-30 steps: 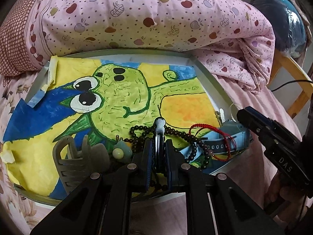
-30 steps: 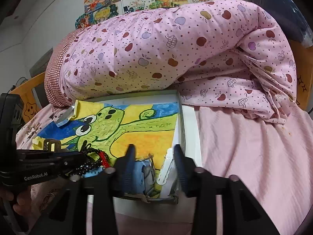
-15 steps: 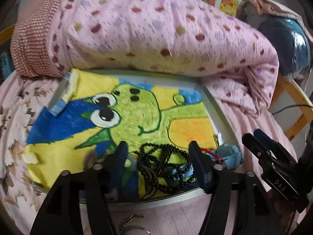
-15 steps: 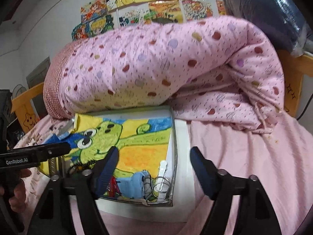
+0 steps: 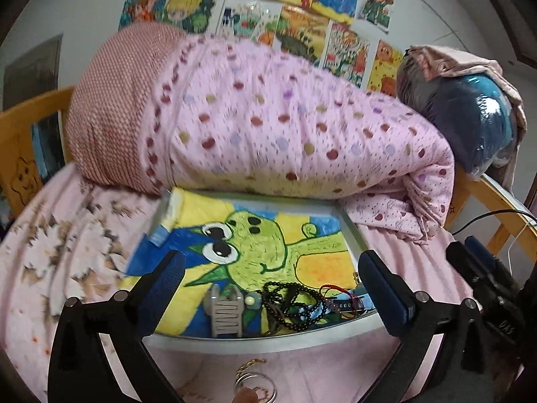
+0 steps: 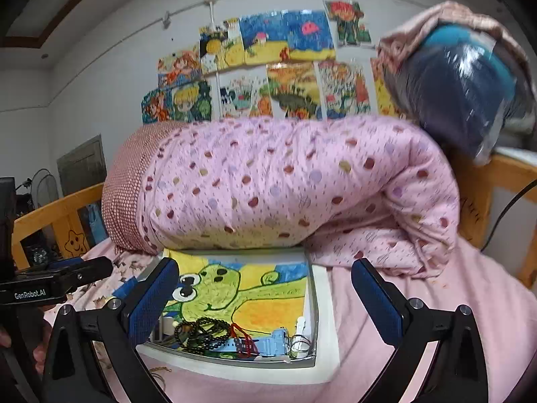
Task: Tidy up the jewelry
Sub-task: 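Withdraw both tools from the tray back over the bed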
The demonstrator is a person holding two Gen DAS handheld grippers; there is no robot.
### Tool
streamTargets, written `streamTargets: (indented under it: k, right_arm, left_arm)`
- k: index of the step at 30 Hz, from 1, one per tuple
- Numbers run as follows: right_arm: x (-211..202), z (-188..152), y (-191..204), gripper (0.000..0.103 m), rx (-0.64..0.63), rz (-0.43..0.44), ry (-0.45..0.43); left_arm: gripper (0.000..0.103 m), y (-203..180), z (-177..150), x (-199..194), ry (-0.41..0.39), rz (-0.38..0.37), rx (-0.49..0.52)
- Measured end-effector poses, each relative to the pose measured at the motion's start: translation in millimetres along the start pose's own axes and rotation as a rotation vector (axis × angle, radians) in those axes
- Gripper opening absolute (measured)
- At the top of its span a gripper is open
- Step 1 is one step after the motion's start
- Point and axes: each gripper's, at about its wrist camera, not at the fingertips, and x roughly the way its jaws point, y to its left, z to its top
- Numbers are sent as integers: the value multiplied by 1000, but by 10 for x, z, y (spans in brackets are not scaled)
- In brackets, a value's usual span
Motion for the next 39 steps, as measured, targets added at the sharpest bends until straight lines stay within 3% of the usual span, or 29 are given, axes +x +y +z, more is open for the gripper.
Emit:
streamTargets:
  k: [17,27,39]
  right_arm:
    - [-850,-159,474,103,-59,-27,-52]
    - [-965,-411,638,103,-72,-77,25]
    - [-785,-806,716,103,-67,-73,198]
  left_arm:
    - [101,226,-352,-978,-86,28,69]
    - [101,524,-636,-1176,-31,56,16]
    - [101,879,-1018,-1140,96,127,3]
